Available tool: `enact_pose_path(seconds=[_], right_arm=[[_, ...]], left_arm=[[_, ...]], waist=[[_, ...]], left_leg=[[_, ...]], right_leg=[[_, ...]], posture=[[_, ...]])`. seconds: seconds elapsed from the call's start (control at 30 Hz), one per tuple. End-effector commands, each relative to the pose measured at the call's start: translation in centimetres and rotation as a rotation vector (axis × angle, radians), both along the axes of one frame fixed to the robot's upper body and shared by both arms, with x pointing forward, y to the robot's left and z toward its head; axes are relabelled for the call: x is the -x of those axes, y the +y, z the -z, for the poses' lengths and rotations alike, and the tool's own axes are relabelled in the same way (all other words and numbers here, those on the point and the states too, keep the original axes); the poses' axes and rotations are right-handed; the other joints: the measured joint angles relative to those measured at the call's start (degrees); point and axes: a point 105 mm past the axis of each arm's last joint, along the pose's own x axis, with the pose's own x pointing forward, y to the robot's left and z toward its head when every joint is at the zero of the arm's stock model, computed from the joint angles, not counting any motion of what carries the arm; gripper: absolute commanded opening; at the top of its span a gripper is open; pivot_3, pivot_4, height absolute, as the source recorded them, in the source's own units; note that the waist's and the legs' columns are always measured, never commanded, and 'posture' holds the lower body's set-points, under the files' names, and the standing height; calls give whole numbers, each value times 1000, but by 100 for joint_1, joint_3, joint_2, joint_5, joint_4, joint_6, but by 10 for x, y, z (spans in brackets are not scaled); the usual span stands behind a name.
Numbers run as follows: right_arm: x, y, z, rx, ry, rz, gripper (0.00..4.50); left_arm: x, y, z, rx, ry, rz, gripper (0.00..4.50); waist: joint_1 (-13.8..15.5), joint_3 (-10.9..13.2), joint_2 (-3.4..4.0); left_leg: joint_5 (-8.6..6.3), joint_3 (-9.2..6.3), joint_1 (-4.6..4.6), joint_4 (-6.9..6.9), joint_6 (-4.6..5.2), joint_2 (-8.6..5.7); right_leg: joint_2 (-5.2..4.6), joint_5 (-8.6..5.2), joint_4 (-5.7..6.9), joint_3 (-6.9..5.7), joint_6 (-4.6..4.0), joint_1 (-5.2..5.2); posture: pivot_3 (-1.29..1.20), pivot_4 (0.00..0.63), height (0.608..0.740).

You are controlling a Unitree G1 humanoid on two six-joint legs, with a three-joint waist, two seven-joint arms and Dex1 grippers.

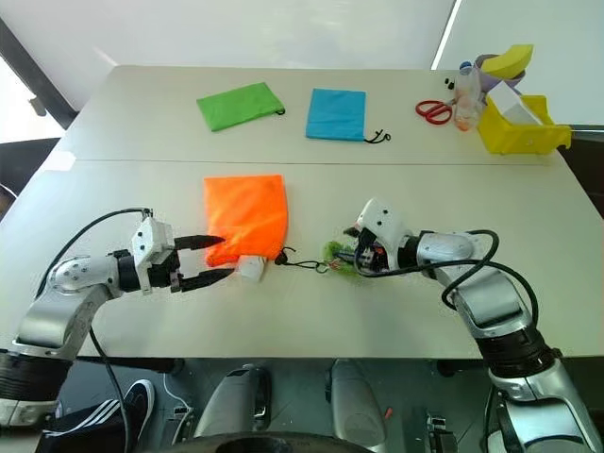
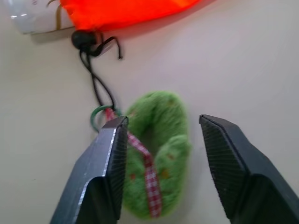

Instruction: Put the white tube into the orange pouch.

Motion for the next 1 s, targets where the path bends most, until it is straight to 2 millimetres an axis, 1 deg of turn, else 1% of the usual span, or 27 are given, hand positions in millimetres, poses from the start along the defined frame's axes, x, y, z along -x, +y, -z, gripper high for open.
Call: enact_pose_path(seconds=[0.03, 0.2, 0.27, 0.37, 0.4, 0.47, 0.5, 0.6, 0.7, 0.77, 0.8, 0.9, 1.0], right_arm=[[-6, 1, -24, -29, -106, -5, 2552], [5, 10, -24, -37, -89, -66, 2552], [16, 18, -26, -54, -80, -127, 2552], [36, 33, -31, -134, -29, -221, 2552], [42, 38, -30, -139, -26, -247, 2552], [56, 53, -19, -137, -5, -303, 2552], [59, 58, -15, -146, 2, -313, 2552], [57, 63, -7, -175, 22, -298, 2592], [58, 69, 0, -171, 30, -322, 2592], [60, 78, 2, -186, 36, -351, 2592], [62, 83, 3, -187, 31, -377, 2592], [64, 95, 4, -214, 32, -428, 2592], [58, 103, 9, -185, 7, -436, 2592]], left_arm=[[-4, 3, -9, -18, -102, -32, 3419], [-8, 7, -4, -58, -125, -55, 3419], [-11, 9, -2, -84, -138, -68, 3419], [-14, 7, 0, -88, -152, -81, 3419], [-14, 6, 0, -85, -152, -80, 3419], [-14, 2, 2, -79, -150, -75, 3419], [-13, 1, 2, -73, -143, -73, 3419], [-13, 0, 4, -64, -129, -70, 2559], [-12, 0, 4, -64, -130, -72, 1179], [-12, -1, 2, -57, -131, -73, 150], [-12, -1, 1, -54, -134, -75, 63], [-11, -2, -2, -45, -139, -71, 63], [-10, -3, -6, -32, -138, -72, 63]], waist=[[-12, 0, 0], [-9, 0, 0], [-8, 0, 0], [-8, 0, 0], [-8, 0, 0], [-9, -1, -2], [-10, -1, -2], [-26, 0, 0], [-25, -1, -2], [-25, -1, -2], [-28, -1, -2], [-41, -1, -2], [-40, -1, -1]], left_leg=[[0, 0, 0, 0, 0, 0], [0, -2, 0, -5, 1, 2], [0, -1, 0, -5, 1, 1], [0, -2, 0, -5, 1, 2], [0, -2, 0, -5, 1, 2], [0, -2, 0, -4, 1, 2], [0, -2, 0, -4, 1, 2], [0, -2, 0, -4, 1, 2], [1, -1, 1, -1, 1, 2], [2, -1, 1, 0, 2, 1], [2, -2, 1, 0, 2, 2], [2, -3, 2, -1, 2, 4], [2, -3, 1, -1, 2, 4]], right_leg=[[0, 1, 0, 1, 0, 0], [3, 3, 0, -1, 3, -1], [1, 3, 0, -1, 4, -1], [2, 3, 0, -1, 5, -1], [1, 4, 0, -1, 5, -1], [1, 4, 0, -1, 6, 0], [2, 5, 0, -1, 6, 1], [2, 5, 1, -1, 6, 1], [2, 7, 1, -1, 4, 1], [1, 7, 1, -1, 4, 1], [3, 7, 1, -1, 4, 1], [7, 8, 1, -2, 4, 1], [5, 8, 2, -2, 5, 1]], posture=[[0, 150, 740], [0, 150, 740], [0, 150, 740], [0, 150, 740], [0, 150, 740], [0, 150, 740], [0, 150, 740], [0, 150, 740], [0, 150, 740], [0, 150, 740], [0, 150, 740], [0, 150, 740], [0, 150, 740]])
